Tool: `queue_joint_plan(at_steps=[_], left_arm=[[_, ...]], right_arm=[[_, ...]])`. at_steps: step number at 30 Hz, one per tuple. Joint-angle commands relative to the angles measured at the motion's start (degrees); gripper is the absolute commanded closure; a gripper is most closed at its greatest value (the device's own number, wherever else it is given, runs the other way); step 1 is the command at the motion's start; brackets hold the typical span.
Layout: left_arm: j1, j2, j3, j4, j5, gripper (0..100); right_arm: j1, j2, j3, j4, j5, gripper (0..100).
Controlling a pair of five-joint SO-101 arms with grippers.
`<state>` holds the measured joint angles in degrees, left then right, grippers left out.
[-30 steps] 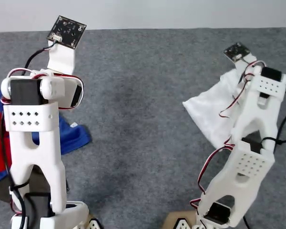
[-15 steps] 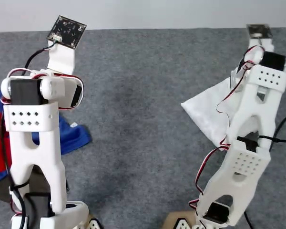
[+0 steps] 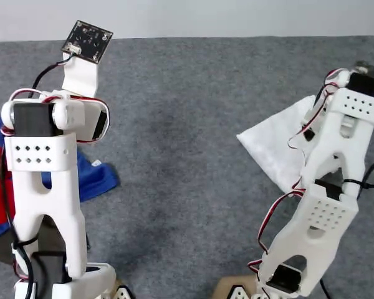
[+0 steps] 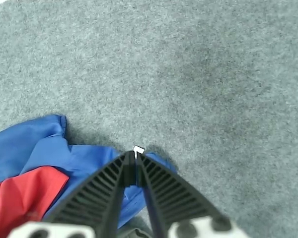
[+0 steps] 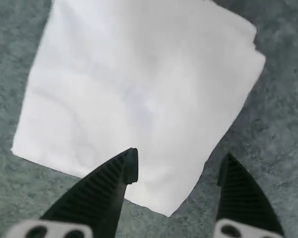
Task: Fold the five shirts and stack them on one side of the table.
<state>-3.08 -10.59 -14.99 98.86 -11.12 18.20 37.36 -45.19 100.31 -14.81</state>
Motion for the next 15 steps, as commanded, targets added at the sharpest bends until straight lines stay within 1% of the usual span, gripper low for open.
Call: queue_joint_plan(at_steps=[1, 4, 8, 15], left_arm=[[-0.35, -0.26, -0.22, 0.26, -0.35, 99], [-0.35, -0.26, -0.22, 0.26, -0.35, 99], [-0.35, -0.26, -0.22, 0.26, -0.35, 99], [-0.35, -0.26, -0.22, 0.26, -0.35, 99]], right_arm=[[0.13, -0.66, 1.93, -1.36, -1.14, 70.9], [-0.13, -0.66, 4.84, -4.97, -1.14, 68.3], [-0.31, -0.48, 8.53, -8.92, -1.14, 68.3], [-0.31, 6.20, 8.88, -15.16, -1.23, 68.2]])
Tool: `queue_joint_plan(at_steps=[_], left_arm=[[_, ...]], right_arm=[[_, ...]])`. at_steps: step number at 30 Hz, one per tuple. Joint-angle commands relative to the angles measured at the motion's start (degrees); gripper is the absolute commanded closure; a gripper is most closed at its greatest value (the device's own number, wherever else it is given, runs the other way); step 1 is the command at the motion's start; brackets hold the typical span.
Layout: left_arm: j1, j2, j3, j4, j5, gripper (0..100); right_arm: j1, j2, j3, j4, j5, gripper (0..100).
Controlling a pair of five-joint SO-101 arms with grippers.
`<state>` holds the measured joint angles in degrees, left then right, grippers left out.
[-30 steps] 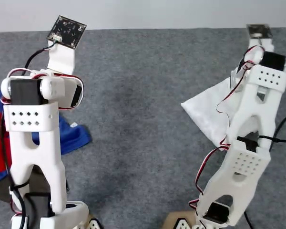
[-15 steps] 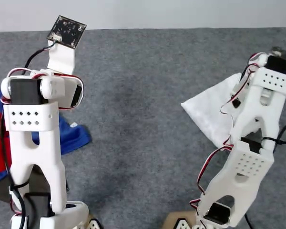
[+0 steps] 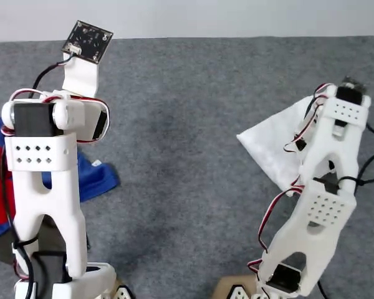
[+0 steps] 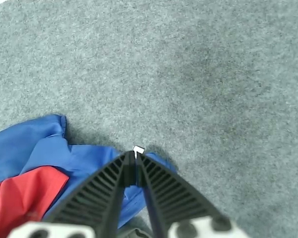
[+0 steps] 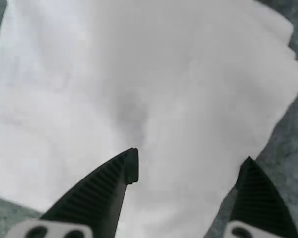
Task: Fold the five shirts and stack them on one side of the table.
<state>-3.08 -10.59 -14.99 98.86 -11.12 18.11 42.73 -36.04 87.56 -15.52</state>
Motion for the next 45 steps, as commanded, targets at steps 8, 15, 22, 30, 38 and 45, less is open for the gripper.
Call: queue_joint_plan(at_steps=[8, 15, 22, 30, 38, 45], left_arm=[[-0.35, -0.26, -0.13, 0.26, -0.35, 99], [-0.35, -0.26, -0.13, 0.26, -0.35, 99], [-0.35, -0.26, -0.13, 0.26, -0.35, 99], [-0.09, -0.26, -0.13, 0.26, -0.35, 99], [-0.09, -0.35, -0.13, 0.26, -0.35, 99], [-0.09, -0.79, -0.48, 1.23, -0.26, 99]], right_arm=[[-1.45, 6.46, -3.16, -5.67, -3.25, 68.2], [-4.79, 8.92, -3.16, -4.97, -3.16, 68.6], [-4.97, 9.10, -3.16, -5.14, -2.73, 89.7], [-2.95, 7.87, -5.63, -1.36, 5.45, 98.7], [4.18, 5.85, -20.13, 8.31, 17.14, 98.8], [13.93, 5.76, -25.41, 8.84, 31.21, 98.8]])
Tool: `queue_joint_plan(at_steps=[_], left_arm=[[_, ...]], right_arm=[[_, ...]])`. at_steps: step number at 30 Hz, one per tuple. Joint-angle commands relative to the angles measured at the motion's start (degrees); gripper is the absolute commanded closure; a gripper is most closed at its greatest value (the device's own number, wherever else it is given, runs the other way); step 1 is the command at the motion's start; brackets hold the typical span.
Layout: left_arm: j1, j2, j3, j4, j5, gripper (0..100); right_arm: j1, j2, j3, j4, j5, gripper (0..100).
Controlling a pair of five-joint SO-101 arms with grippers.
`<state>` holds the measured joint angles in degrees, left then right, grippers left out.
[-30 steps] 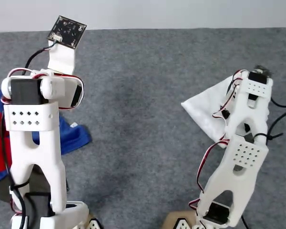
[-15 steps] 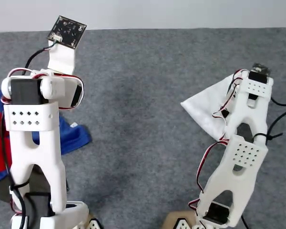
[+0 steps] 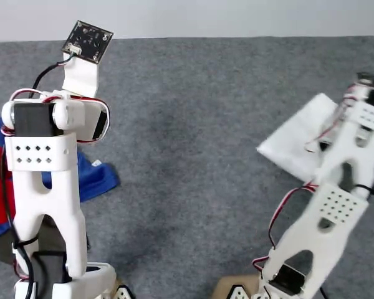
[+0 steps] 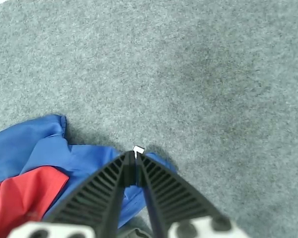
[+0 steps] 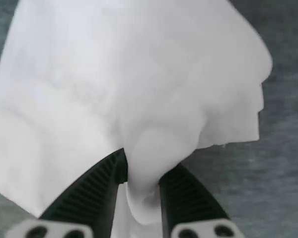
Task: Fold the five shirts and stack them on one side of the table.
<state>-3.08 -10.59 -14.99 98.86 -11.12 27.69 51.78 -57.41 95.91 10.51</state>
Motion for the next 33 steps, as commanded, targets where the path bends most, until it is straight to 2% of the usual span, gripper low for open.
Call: queue_joint_plan(at_steps=[1, 5, 11, 15, 20, 23, 26, 30, 33], left_arm=[[-0.09, -0.79, -0.48, 1.49, -0.26, 99], [-0.18, -0.79, -0.48, 1.49, -0.18, 99], [0.00, -0.35, -0.48, 1.41, 0.00, 99], [0.00, -0.62, -0.48, 1.49, 0.00, 99], [-0.26, -0.53, -0.48, 1.49, 0.00, 99], [-0.26, -0.44, -0.40, 1.49, 0.00, 99], [-0.26, -0.35, -0.22, 1.49, 0.00, 99], [-0.35, -0.35, -0.22, 1.49, 0.00, 99], [-0.35, -0.44, -0.22, 1.49, 0.00, 99]], right_arm=[[5.76, -3.30, -4.48, 0.40, 7.03, 98.8], [12.18, -3.21, -5.54, -0.84, 13.45, 98.8], [21.14, -3.21, -5.54, -7.52, 19.08, 98.8], [24.92, -0.84, -5.71, -12.09, 22.59, 98.8], [28.18, 2.42, -5.80, -13.05, 25.32, 98.8], [29.85, 3.21, -5.80, -13.05, 25.32, 97.6], [30.20, 2.86, -5.89, -12.53, 24.62, 86.0], [30.02, -0.48, -10.55, -9.10, 15.30, 69.9], [27.38, -2.77, -15.30, -4.35, 10.46, 66.5]])
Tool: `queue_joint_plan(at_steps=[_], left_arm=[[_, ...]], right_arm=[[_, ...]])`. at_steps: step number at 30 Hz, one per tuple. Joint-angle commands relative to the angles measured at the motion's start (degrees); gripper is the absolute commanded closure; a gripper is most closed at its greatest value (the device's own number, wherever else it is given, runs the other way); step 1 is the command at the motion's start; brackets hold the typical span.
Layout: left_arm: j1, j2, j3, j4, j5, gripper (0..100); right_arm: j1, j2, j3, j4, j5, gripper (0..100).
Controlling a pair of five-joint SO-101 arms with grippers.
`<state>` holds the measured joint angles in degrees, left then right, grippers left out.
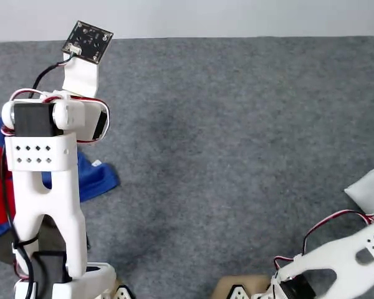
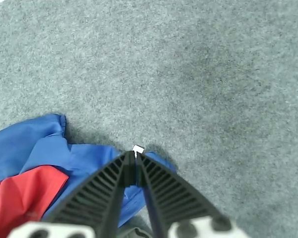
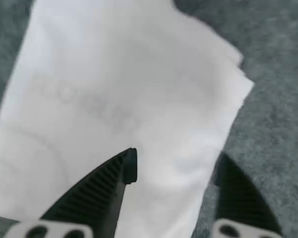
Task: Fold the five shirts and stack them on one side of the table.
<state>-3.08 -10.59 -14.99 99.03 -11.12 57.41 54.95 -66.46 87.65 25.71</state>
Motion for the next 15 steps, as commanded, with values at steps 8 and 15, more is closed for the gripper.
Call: queue_joint_plan(at_steps=[8, 15], left_arm=[[-0.35, -0.44, -0.22, 1.32, 0.00, 99], [-0.35, -0.44, -0.22, 1.32, -0.18, 99]], right_arm=[[-12.62, -5.32, -6.15, 15.08, -7.47, 84.4], [-14.20, -4.26, -0.26, 14.99, -7.56, 99.2]])
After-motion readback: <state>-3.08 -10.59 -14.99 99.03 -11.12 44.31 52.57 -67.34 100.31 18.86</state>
